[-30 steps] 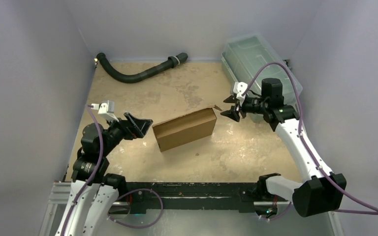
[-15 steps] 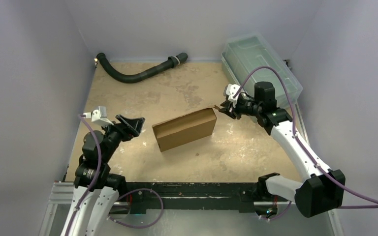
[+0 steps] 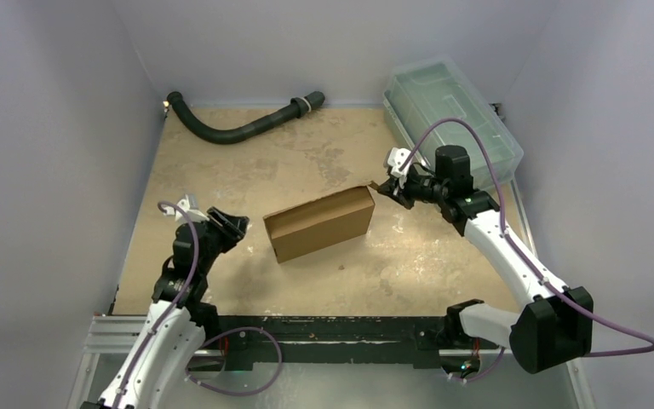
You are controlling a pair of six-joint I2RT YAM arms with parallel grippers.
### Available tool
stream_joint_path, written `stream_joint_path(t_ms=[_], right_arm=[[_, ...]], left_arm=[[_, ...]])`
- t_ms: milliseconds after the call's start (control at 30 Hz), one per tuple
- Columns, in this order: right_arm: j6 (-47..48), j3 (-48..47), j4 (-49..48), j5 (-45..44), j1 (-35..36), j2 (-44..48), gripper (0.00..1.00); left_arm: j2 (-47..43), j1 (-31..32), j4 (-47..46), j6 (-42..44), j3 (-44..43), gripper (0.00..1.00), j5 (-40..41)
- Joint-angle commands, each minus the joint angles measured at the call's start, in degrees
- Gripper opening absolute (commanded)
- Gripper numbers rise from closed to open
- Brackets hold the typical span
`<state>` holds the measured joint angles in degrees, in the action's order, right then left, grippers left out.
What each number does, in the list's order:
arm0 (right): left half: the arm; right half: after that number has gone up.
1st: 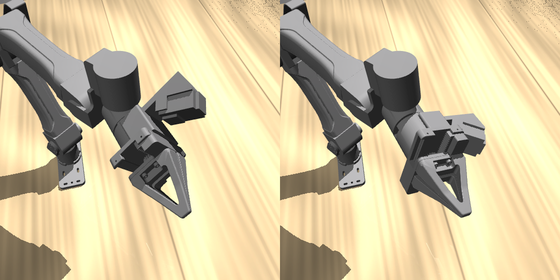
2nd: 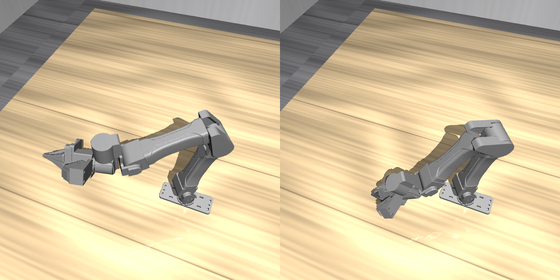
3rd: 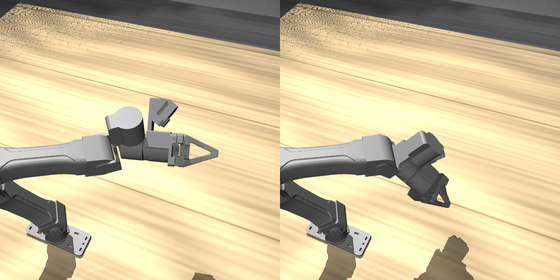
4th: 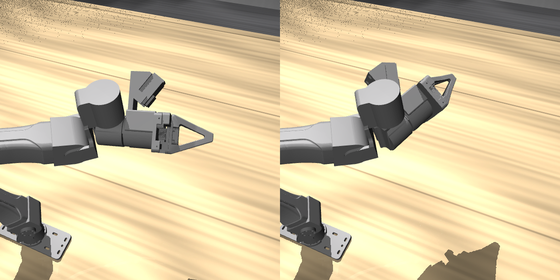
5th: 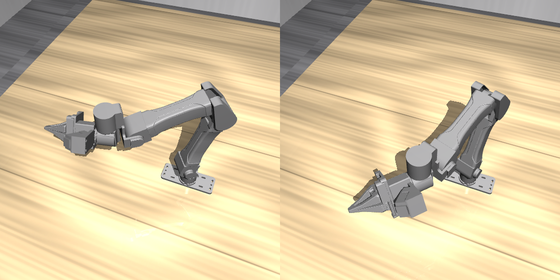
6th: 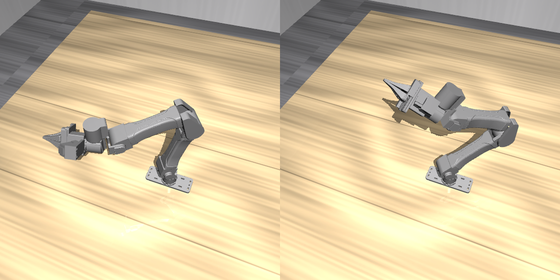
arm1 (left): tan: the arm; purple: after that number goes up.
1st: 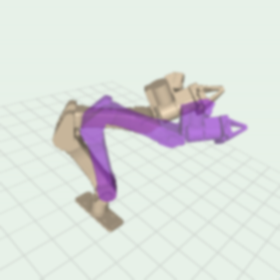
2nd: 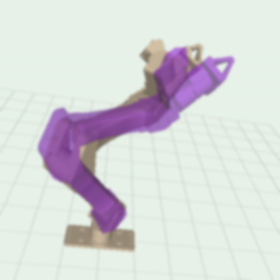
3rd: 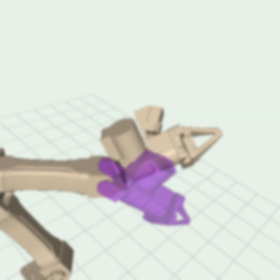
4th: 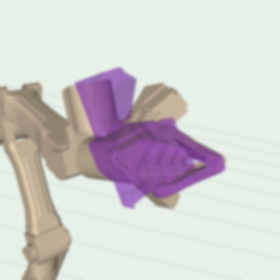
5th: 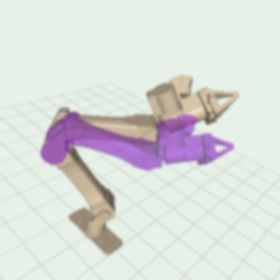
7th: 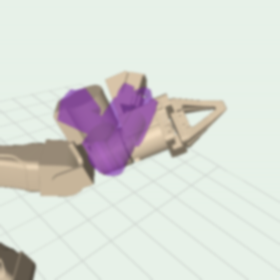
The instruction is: Fold the paper box
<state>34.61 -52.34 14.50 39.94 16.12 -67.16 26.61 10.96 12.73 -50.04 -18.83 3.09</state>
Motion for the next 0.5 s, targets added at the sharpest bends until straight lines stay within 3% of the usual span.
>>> stream_joint_path(t_ms=[0,100,467], right_arm=[[-1.97,0.76,-3.35,-0.65,0.47,0.01,0.06],[-3.19,0.73,-4.01,-0.54,0.72,0.22,0.00],[-6.85,0.52,-4.59,0.84,0.71,1.58,0.00]], left_arm=[[2.40,0.19,-9.45,-2.69,3.29,0.43,-2.67],[4.57,0.15,-11.58,-1.69,3.82,0.41,-2.83],[18.21,0.20,-25.22,0.89,5.03,0.39,-8.44]])
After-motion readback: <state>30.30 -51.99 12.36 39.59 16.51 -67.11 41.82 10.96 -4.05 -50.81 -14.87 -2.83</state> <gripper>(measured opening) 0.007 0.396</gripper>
